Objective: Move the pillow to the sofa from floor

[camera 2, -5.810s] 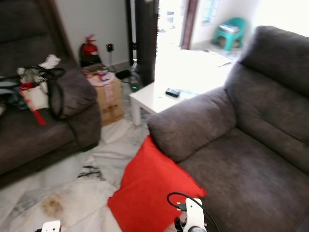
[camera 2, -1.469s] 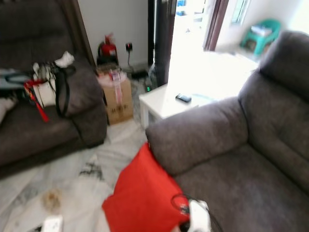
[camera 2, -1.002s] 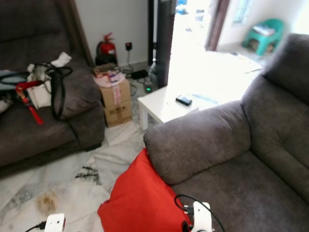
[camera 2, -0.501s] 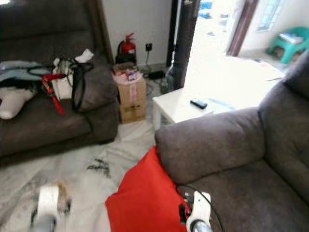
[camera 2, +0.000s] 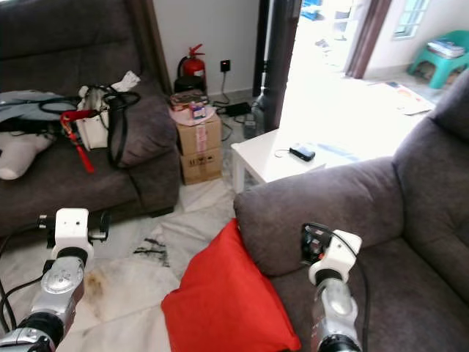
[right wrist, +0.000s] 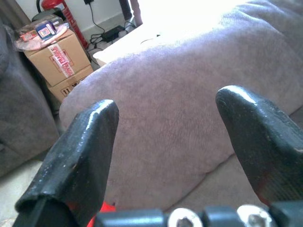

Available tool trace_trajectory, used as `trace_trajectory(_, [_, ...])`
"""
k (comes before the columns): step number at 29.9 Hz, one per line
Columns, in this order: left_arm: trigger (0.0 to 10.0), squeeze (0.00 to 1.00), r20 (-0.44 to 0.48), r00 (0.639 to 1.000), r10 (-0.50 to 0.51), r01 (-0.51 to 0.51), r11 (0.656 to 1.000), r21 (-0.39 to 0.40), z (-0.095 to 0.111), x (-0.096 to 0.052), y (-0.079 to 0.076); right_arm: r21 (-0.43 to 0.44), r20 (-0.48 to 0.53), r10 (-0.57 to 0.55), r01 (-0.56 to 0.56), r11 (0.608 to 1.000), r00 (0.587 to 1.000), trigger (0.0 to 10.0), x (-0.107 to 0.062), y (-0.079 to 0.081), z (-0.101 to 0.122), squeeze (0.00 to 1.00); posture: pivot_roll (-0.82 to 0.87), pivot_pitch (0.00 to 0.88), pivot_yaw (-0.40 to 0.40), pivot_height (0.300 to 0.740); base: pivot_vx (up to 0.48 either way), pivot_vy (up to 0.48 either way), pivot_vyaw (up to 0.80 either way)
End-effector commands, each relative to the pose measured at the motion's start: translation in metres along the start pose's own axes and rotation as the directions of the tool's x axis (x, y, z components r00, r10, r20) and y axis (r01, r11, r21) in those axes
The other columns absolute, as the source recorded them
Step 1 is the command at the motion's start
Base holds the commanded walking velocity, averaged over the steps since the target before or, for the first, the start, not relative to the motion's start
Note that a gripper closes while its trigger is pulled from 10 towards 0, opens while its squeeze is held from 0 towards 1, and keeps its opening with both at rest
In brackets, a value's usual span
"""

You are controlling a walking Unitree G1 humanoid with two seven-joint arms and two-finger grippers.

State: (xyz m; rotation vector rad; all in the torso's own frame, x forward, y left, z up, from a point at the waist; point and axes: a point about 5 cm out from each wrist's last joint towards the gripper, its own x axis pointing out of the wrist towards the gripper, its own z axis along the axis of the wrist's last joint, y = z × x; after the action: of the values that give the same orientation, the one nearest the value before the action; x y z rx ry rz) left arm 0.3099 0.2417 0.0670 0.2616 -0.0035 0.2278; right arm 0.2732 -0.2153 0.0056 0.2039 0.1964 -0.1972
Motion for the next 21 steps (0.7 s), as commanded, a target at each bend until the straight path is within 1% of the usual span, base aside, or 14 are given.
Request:
trace_trajectory(1, [10.0,0.00,0.024,1.000,-0.002,0.002,1.000,0.000,0.001,-0.002,-0.001,-0.003,0.049,-0.009,0.009,1.000,0.999,10.0,0.002,-0.004,0.009,0.00,0.07,0.000,-0.012,0.740,0.000,0.000,0.00])
trace_trajectory(4, [10.0,0.00,0.066,0.998,0.013,-0.012,1.000,-0.018,0.004,-0.006,-0.003,0.007,0.099,0.016,-0.017,1.000,0.995,10.0,0.000,-0.001,0.012,0.00,0.06,0.000,-0.017,0.740,0.000,0.000,0.00])
trace_trajectory(6, [10.0,0.00,0.068,0.998,0.006,-0.005,1.000,-0.012,0.003,-0.008,-0.005,0.003,0.116,0.023,-0.024,1.000,0.993,10.0,-0.002,0.000,0.013,0.00,0.04,0.000,-0.010,0.740,0.000,0.000,0.00])
trace_trajectory(9, [10.0,0.00,0.070,0.997,-0.032,0.033,0.999,-0.010,0.002,-0.011,-0.014,-0.015,0.164,0.039,-0.037,0.999,0.986,10.0,-0.005,0.001,0.016,0.00,0.01,0.000,-0.001,0.740,0.000,0.000,0.00])
trace_trajectory(11, [10.0,0.00,0.084,0.995,-0.062,0.062,0.998,0.006,0.005,-0.011,-0.020,-0.022,0.203,0.046,-0.042,0.999,0.978,10.0,-0.007,0.002,0.021,0.00,0.00,0.000,0.003,0.740,0.000,0.000,0.00])
trace_trajectory(12, [10.0,0.00,0.103,0.991,-0.084,0.082,0.996,0.020,0.009,-0.011,-0.025,-0.019,0.237,0.049,-0.045,0.999,0.970,10.0,-0.007,0.002,0.027,0.00,-0.01,0.000,0.007,0.740,0.000,0.000,0.00])
trace_trajectory(15, [10.0,0.00,0.155,0.982,-0.109,0.104,0.994,0.040,0.019,-0.010,-0.032,-0.043,0.296,0.066,-0.056,0.997,0.953,10.0,-0.007,0.003,0.039,0.00,-0.04,0.000,0.016,0.740,0.000,0.000,0.00])
trace_trajectory(16, [10.0,0.00,0.186,0.976,-0.116,0.110,0.993,0.046,0.025,-0.011,-0.035,-0.059,0.330,0.086,-0.071,0.996,0.940,10.0,-0.008,0.005,0.046,0.00,-0.05,0.000,0.017,0.740,0.000,0.000,0.00])
trace_trajectory(18, [10.0,0.00,0.217,0.970,-0.114,0.108,0.993,0.036,0.030,-0.016,-0.035,-0.073,0.370,0.129,-0.109,0.991,0.920,10.0,-0.014,0.009,0.055,0.00,-0.06,0.000,0.015,0.740,0.000,0.000,0.00])
trace_trajectory(21, [10.0,0.00,0.228,0.962,-0.148,0.142,0.989,0.045,0.032,-0.020,-0.041,-0.084,0.366,0.200,-0.182,0.980,0.909,10.0,-0.021,0.015,0.056,0.00,-0.06,0.000,0.014,0.740,0.000,0.000,0.00])
